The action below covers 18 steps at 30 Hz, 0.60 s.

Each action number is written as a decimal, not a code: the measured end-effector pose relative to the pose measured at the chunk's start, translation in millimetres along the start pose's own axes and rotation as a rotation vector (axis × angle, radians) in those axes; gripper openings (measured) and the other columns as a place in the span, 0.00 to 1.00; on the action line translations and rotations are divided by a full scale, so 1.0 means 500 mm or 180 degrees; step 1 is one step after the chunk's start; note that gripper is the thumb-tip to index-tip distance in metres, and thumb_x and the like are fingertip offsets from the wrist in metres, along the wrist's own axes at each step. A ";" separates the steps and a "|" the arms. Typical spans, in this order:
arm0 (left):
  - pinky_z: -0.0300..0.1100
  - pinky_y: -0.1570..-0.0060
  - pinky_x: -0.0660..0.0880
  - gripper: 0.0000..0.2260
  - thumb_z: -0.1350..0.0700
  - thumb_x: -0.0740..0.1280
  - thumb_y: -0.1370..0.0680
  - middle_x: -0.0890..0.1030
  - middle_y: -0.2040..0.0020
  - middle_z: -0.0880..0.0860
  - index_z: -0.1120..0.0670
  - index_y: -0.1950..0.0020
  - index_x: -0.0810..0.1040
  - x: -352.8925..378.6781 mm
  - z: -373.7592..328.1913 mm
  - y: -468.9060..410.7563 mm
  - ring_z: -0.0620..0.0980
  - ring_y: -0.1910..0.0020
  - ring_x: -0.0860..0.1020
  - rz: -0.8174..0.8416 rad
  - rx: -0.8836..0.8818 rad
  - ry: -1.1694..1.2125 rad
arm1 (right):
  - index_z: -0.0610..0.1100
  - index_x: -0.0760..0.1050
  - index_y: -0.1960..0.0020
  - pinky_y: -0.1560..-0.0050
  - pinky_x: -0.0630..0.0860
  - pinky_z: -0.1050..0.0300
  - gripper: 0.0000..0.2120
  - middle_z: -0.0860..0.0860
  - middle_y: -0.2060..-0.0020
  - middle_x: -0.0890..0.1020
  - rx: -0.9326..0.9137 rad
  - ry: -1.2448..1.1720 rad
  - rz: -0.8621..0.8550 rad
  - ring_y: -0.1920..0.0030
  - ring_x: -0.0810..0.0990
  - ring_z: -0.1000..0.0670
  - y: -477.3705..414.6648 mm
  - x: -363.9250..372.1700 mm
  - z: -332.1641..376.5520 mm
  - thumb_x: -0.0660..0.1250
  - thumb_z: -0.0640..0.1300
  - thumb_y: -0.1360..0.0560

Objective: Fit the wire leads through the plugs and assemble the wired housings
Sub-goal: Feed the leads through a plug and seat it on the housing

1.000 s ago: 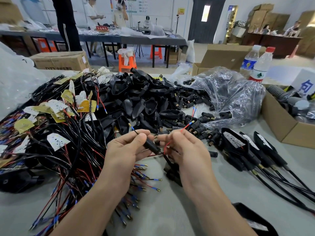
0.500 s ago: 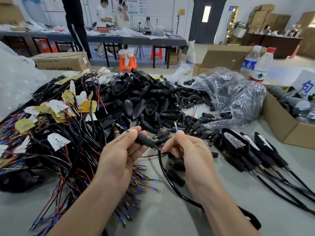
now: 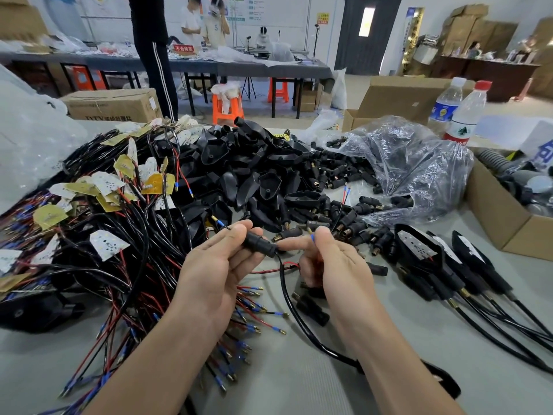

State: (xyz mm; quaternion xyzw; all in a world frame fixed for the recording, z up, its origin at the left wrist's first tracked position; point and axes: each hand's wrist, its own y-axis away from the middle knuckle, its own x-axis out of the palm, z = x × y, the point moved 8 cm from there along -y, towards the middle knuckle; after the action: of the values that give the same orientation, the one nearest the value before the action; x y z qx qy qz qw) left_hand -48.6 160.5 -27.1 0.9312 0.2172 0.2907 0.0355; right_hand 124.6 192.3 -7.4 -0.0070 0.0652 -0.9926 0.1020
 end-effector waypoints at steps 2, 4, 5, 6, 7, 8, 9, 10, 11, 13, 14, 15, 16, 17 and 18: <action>0.39 0.61 0.83 0.10 0.60 0.68 0.19 0.87 0.49 0.60 0.56 0.55 0.88 -0.001 0.001 -0.001 0.53 0.51 0.87 -0.0019 -0.0017 0.0032 | 0.49 0.87 0.54 0.71 0.62 0.64 0.23 0.44 0.71 0.65 0.0085 -0.0083 -0.0033 0.70 0.63 0.50 -0.002 -0.002 -0.006 0.55 0.49 0.13; 0.39 0.60 0.83 0.10 0.59 0.68 0.20 0.87 0.49 0.59 0.56 0.56 0.89 0.000 0.002 -0.002 0.53 0.50 0.87 -0.0001 -0.0020 0.0012 | 0.48 0.85 0.56 0.71 0.60 0.59 0.16 0.48 0.73 0.65 0.0139 -0.0038 -0.0073 0.71 0.62 0.52 -0.006 -0.004 -0.014 0.60 0.45 0.16; 0.39 0.60 0.83 0.10 0.59 0.68 0.20 0.88 0.49 0.59 0.55 0.56 0.89 0.000 0.002 -0.001 0.53 0.50 0.87 0.0013 -0.0016 -0.0019 | 0.48 0.82 0.57 0.70 0.60 0.57 0.12 0.50 0.74 0.66 0.0111 0.0021 -0.0101 0.72 0.62 0.52 -0.008 -0.005 -0.018 0.63 0.44 0.18; 0.38 0.60 0.83 0.10 0.58 0.68 0.20 0.88 0.49 0.59 0.54 0.56 0.89 0.001 0.002 -0.001 0.52 0.51 0.87 0.0027 -0.0010 -0.0045 | 0.48 0.79 0.58 0.70 0.61 0.55 0.08 0.52 0.74 0.67 0.0060 0.0087 -0.0114 0.72 0.63 0.52 -0.010 -0.006 -0.019 0.65 0.46 0.21; 0.38 0.60 0.82 0.11 0.58 0.68 0.20 0.88 0.50 0.59 0.53 0.56 0.89 0.001 0.002 -0.001 0.52 0.51 0.87 0.0030 -0.0008 -0.0057 | 0.49 0.77 0.59 0.69 0.62 0.53 0.06 0.52 0.74 0.69 0.0000 0.0184 -0.0099 0.72 0.64 0.51 -0.012 -0.005 -0.018 0.67 0.49 0.24; 0.38 0.60 0.82 0.11 0.59 0.68 0.20 0.88 0.50 0.59 0.54 0.56 0.89 0.000 0.001 -0.001 0.52 0.51 0.87 0.0021 -0.0014 -0.0057 | 0.49 0.77 0.60 0.68 0.63 0.52 0.07 0.51 0.74 0.70 -0.0058 0.0334 -0.0070 0.72 0.65 0.51 -0.014 -0.004 -0.017 0.68 0.52 0.27; 0.38 0.61 0.82 0.11 0.59 0.68 0.20 0.88 0.50 0.59 0.54 0.57 0.89 -0.001 0.001 -0.002 0.52 0.51 0.87 0.0007 -0.0018 -0.0052 | 0.50 0.78 0.60 0.66 0.64 0.52 0.09 0.51 0.74 0.71 -0.0101 0.0491 -0.0041 0.71 0.67 0.50 -0.015 -0.003 -0.017 0.68 0.55 0.30; 0.38 0.61 0.82 0.11 0.59 0.68 0.19 0.88 0.50 0.59 0.55 0.57 0.89 -0.002 0.001 -0.003 0.52 0.52 0.87 -0.0002 -0.0015 -0.0052 | 0.51 0.78 0.60 0.66 0.65 0.53 0.10 0.50 0.74 0.72 -0.0137 0.0586 -0.0034 0.71 0.68 0.51 -0.016 -0.003 -0.016 0.69 0.57 0.31; 0.38 0.61 0.82 0.11 0.59 0.68 0.20 0.88 0.50 0.59 0.54 0.57 0.89 -0.003 0.001 -0.004 0.52 0.52 0.87 -0.0003 -0.0003 -0.0070 | 0.51 0.79 0.60 0.66 0.66 0.53 0.10 0.50 0.74 0.73 -0.0167 0.0605 -0.0047 0.71 0.68 0.51 -0.016 -0.005 -0.015 0.69 0.58 0.31; 0.38 0.61 0.83 0.10 0.58 0.69 0.21 0.88 0.51 0.59 0.53 0.58 0.89 -0.002 0.001 -0.004 0.52 0.52 0.88 0.0011 0.0038 -0.0125 | 0.50 0.79 0.61 0.69 0.65 0.55 0.09 0.49 0.74 0.72 -0.0197 0.0483 -0.0110 0.71 0.68 0.50 -0.016 -0.008 -0.013 0.70 0.55 0.30; 0.38 0.60 0.83 0.09 0.57 0.69 0.22 0.88 0.51 0.59 0.53 0.58 0.89 -0.001 0.001 -0.005 0.52 0.52 0.88 0.0020 0.0063 -0.0136 | 0.49 0.79 0.61 0.70 0.64 0.56 0.08 0.49 0.74 0.72 -0.0198 0.0375 -0.0145 0.71 0.67 0.50 -0.016 -0.010 -0.012 0.71 0.52 0.28; 0.38 0.60 0.83 0.08 0.57 0.70 0.24 0.88 0.52 0.59 0.53 0.58 0.89 0.000 0.000 -0.005 0.52 0.53 0.88 0.0031 0.0087 -0.0130 | 0.49 0.79 0.61 0.71 0.64 0.56 0.07 0.49 0.74 0.71 -0.0188 0.0268 -0.0183 0.72 0.66 0.49 -0.016 -0.012 -0.012 0.72 0.49 0.26; 0.39 0.59 0.83 0.07 0.55 0.71 0.27 0.88 0.52 0.59 0.53 0.59 0.89 0.001 0.000 -0.006 0.52 0.53 0.88 0.0044 0.0105 -0.0117 | 0.48 0.79 0.62 0.72 0.63 0.57 0.08 0.50 0.75 0.71 -0.0172 0.0173 -0.0236 0.72 0.66 0.50 -0.016 -0.015 -0.012 0.72 0.46 0.24; 0.39 0.59 0.83 0.06 0.54 0.72 0.29 0.88 0.52 0.59 0.53 0.59 0.89 0.001 0.000 -0.006 0.52 0.53 0.88 0.0054 0.0120 -0.0110 | 0.48 0.79 0.62 0.73 0.63 0.59 0.10 0.51 0.75 0.71 -0.0151 0.0096 -0.0292 0.73 0.65 0.52 -0.016 -0.018 -0.013 0.72 0.44 0.22; 0.39 0.59 0.83 0.07 0.54 0.72 0.30 0.88 0.52 0.59 0.53 0.59 0.89 0.001 0.001 -0.007 0.52 0.53 0.88 0.0058 0.0125 -0.0113 | 0.47 0.79 0.63 0.74 0.62 0.61 0.11 0.52 0.76 0.71 -0.0130 0.0042 -0.0321 0.74 0.65 0.52 -0.016 -0.021 -0.014 0.71 0.42 0.22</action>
State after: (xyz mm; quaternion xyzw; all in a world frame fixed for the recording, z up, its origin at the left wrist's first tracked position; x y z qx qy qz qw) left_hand -49.5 163.8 -27.9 0.9387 0.2136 0.2701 0.0184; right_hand 133.0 202.9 -13.2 -0.0058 0.0857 -0.9950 0.0513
